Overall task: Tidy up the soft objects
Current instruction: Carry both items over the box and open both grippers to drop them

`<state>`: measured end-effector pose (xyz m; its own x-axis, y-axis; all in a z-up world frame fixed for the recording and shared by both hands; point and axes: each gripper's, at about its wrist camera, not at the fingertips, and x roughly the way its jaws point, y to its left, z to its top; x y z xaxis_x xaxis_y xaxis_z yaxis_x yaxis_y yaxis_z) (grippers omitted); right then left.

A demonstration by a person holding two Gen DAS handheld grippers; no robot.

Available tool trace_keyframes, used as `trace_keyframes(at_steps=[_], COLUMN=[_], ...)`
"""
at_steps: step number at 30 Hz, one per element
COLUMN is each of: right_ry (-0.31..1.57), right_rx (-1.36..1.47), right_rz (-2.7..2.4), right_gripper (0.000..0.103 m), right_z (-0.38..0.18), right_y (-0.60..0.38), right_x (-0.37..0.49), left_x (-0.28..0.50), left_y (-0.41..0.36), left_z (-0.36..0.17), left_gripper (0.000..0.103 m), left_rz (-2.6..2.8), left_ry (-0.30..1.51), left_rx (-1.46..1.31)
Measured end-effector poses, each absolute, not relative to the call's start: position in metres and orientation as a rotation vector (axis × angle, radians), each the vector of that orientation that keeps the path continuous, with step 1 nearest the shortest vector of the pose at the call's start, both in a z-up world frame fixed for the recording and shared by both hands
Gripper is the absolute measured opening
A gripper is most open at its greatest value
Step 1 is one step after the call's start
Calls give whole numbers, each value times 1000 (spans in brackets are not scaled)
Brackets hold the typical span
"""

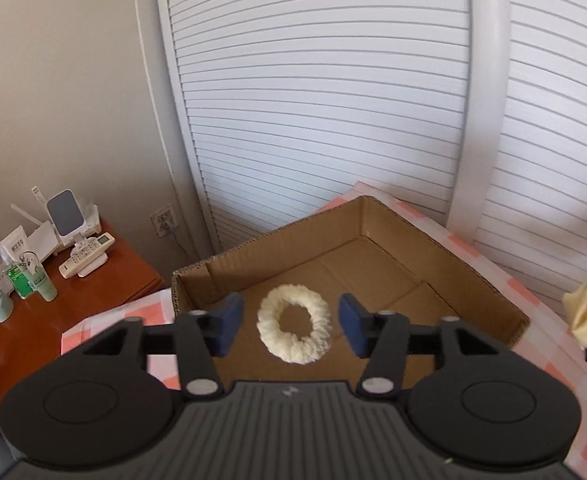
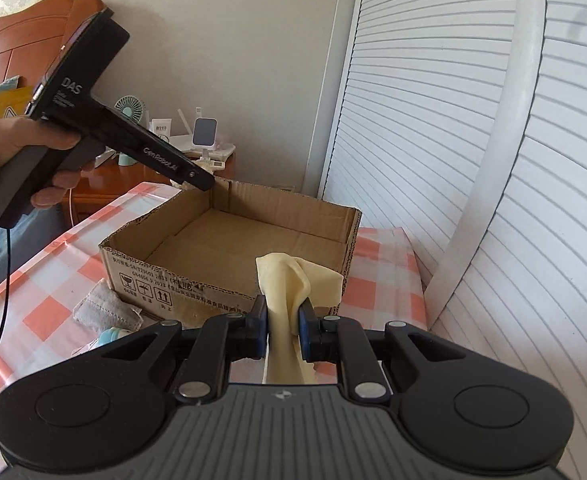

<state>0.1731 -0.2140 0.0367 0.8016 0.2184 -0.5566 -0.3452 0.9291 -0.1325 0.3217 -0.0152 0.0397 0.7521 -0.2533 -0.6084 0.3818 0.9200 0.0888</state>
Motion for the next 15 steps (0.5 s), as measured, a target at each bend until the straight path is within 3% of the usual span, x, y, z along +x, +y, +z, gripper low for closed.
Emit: trace_keyframes(at_steps=[1,2,15], right_ry=[570,573,595], right_rx=[-230,-226,-210], right_rz=[304,303,298], right_gripper=[18,18,18], right_z=[36,35,37], right_y=[-214,-215,-209], right_x=[176,178,195], left_x=[325,326,230], left_y=[-15,-14,20], left_z=[37,36,37], left_gripper=[95,98,102], left_rz=[-324,-308,-299], left_ry=[624,610,587], left_rx=[212,204,181])
